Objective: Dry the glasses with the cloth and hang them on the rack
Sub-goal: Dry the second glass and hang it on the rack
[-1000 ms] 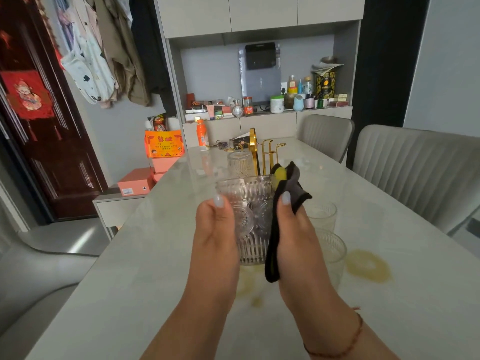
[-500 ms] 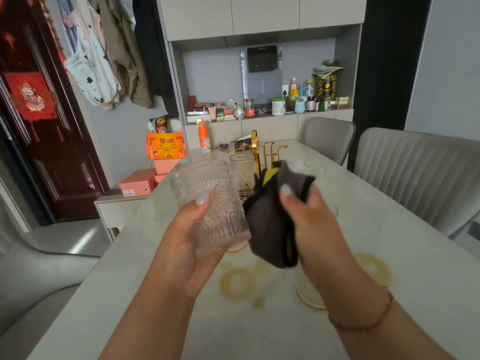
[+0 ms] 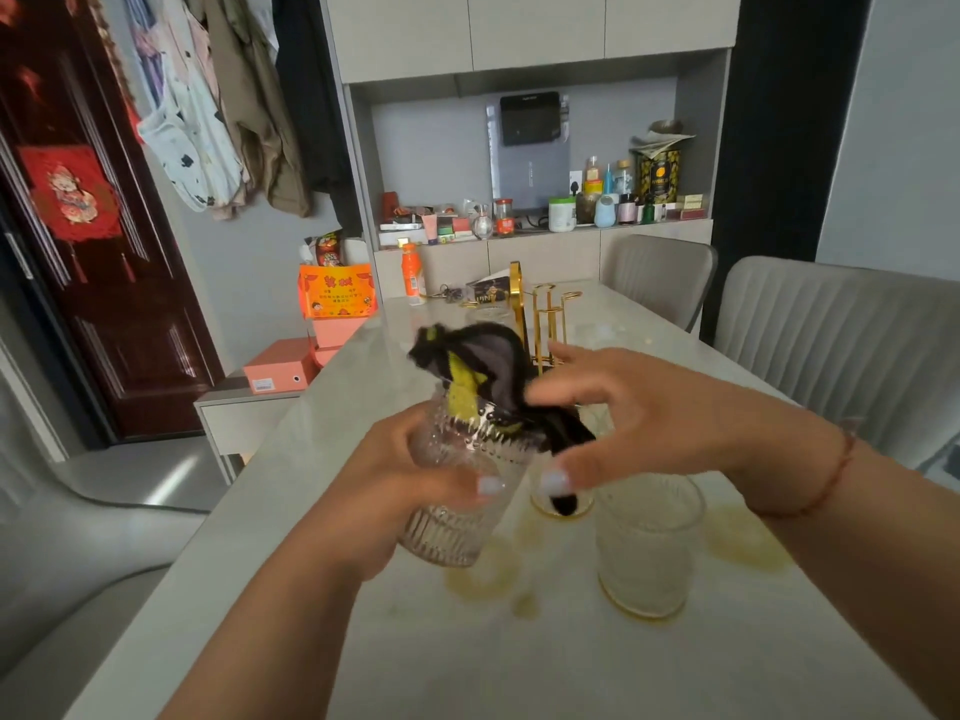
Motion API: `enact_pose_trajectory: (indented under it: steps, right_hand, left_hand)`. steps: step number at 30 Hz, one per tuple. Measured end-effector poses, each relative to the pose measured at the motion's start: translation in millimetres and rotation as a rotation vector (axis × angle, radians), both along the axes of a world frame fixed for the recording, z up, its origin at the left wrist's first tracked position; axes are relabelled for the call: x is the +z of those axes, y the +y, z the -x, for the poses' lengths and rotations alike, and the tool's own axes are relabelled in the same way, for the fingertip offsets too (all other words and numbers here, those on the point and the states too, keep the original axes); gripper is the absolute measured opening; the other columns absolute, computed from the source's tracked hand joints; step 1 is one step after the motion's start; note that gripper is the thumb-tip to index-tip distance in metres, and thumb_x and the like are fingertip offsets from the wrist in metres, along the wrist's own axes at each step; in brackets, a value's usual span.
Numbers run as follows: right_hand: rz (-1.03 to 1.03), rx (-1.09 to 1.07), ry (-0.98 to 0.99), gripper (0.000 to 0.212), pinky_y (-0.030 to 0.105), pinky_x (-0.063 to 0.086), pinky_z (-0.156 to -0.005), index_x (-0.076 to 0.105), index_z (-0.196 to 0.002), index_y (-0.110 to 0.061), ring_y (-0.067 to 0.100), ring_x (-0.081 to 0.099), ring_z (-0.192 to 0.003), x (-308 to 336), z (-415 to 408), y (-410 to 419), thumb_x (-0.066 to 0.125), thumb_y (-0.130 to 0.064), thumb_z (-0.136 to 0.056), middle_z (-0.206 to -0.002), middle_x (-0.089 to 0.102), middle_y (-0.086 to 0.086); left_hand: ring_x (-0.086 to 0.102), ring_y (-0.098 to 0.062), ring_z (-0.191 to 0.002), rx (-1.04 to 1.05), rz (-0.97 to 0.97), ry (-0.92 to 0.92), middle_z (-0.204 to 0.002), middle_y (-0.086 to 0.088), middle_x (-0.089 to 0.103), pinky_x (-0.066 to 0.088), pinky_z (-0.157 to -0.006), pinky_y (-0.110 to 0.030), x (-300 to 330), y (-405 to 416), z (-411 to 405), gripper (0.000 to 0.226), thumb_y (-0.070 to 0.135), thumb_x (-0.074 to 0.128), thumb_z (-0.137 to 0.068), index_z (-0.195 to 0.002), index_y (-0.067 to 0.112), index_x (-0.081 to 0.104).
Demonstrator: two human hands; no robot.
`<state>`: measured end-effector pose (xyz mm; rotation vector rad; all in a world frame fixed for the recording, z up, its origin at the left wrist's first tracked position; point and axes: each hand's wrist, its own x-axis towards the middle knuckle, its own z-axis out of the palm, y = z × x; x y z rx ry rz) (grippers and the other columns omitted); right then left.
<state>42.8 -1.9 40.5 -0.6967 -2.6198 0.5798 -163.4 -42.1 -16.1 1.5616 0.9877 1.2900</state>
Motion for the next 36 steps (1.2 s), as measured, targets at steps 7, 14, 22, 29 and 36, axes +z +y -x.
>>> enact_pose_trajectory:
  steps: [7, 14, 22, 29, 36]
  right_hand:
    - [-0.204, -0.061, -0.519, 0.057, 0.021, 0.043, -0.075, 0.051, -0.134, -0.017, 0.018, 0.053, -0.099, 3, 13, -9, 0.07, -0.033, -0.082, -0.132, 0.057, 0.006]
    - [0.002, 0.078, 0.088, 0.044, 0.05, 0.053, -0.076, 0.073, -0.097, -0.022, 0.024, 0.069, -0.085, 1, -6, -10, 0.079, -0.046, -0.062, -0.094, 0.073, 0.006]
    - [-0.338, 0.199, -0.191, 0.058, 0.034, 0.001, -0.119, 0.065, -0.112, -0.026, -0.003, 0.06, -0.101, 12, -13, -11, 0.081, -0.051, -0.062, -0.104, 0.067, -0.019]
    - [-0.284, 0.246, -0.294, 0.054, 0.005, 0.02, -0.101, 0.059, -0.127, -0.029, -0.01, 0.028, -0.123, 5, -10, -15, 0.075, -0.04, -0.077, -0.134, 0.048, -0.014]
    - [-0.252, 0.112, -0.235, 0.042, 0.01, -0.016, -0.111, 0.059, -0.127, -0.032, -0.019, 0.029, -0.12, -14, -17, -5, 0.067, -0.036, -0.086, -0.129, 0.057, -0.021]
  left_hand:
    - [0.068, -0.033, -0.09, -0.235, 0.003, 0.144, -0.096, -0.016, 0.072, 0.051, -0.079, -0.037, 7, 6, -14, 0.047, 0.014, 0.079, -0.055, -0.101, 0.008, 0.07]
    - [0.066, -0.023, -0.08, -0.422, 0.155, -0.047, -0.091, -0.013, 0.069, 0.051, -0.069, -0.027, 8, 9, -10, 0.062, 0.025, 0.085, -0.06, -0.11, -0.003, 0.062]
    - [0.069, -0.025, -0.086, -0.545, 0.19, -0.06, -0.097, -0.013, 0.071, 0.056, -0.08, -0.036, 15, 6, -5, 0.06, 0.027, 0.089, -0.056, -0.109, 0.007, 0.07]
    - [0.058, -0.04, -0.093, -0.792, 0.234, -0.009, -0.111, -0.034, 0.053, 0.042, -0.089, -0.044, 26, 11, -28, 0.078, 0.009, 0.075, -0.06, -0.122, -0.022, 0.041]
    - [0.06, -0.041, -0.115, -0.404, 0.457, -0.122, -0.129, -0.026, 0.061, 0.043, -0.1, -0.049, 9, 25, -7, 0.085, 0.068, 0.066, -0.07, -0.127, 0.005, 0.062]
